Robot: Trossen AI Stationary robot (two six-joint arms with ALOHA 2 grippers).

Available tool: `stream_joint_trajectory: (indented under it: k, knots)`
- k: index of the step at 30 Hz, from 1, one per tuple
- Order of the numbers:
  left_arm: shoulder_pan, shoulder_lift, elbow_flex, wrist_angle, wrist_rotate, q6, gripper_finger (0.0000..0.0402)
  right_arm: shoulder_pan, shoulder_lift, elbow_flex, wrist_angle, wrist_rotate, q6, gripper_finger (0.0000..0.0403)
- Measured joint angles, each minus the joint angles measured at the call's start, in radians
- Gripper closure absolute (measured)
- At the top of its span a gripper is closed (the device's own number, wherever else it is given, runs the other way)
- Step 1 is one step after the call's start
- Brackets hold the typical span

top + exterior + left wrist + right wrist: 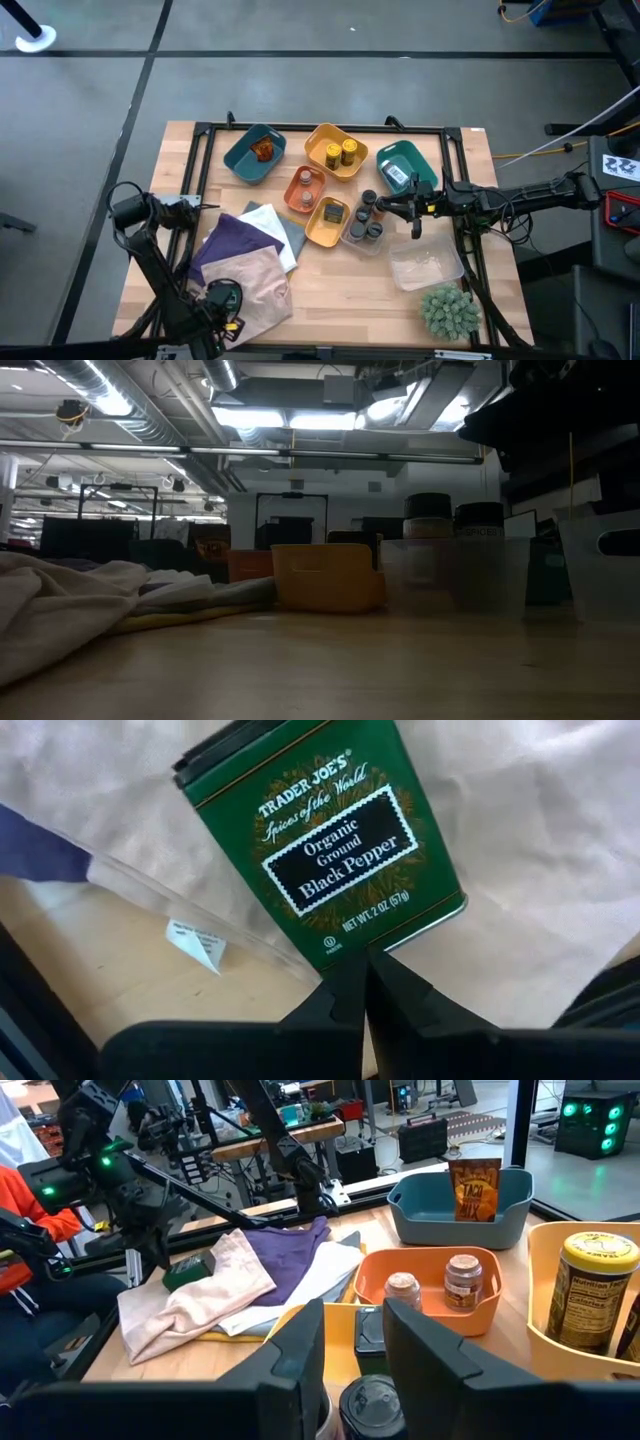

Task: Sort spices by type
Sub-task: Put the black seasoning can into the small yellow bin

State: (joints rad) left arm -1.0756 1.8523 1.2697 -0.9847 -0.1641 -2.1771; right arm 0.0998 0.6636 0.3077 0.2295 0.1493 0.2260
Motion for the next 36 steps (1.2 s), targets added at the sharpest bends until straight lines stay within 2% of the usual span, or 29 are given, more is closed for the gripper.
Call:
stream_joint_trajectory:
  k: [12, 27, 36]
  knots:
    - [-0.011, 0.009, -0.001, 0.013, 0.007, -0.043, 0.0401, 0.000, 0.000, 0.000, -0.002, 0.000, 0.000, 0.0299]
    - [-0.032, 0.079, -0.002, 0.033, 0.015, -0.075, 0.0401, 0.000, 0.013, 0.000, -0.021, 0.000, 0.000, 0.0299]
    - [-0.081, 0.078, 0.005, 0.057, 0.031, -0.102, 0.0401, 0.000, 0.015, 0.000, -0.022, 0.000, 0.000, 0.0299]
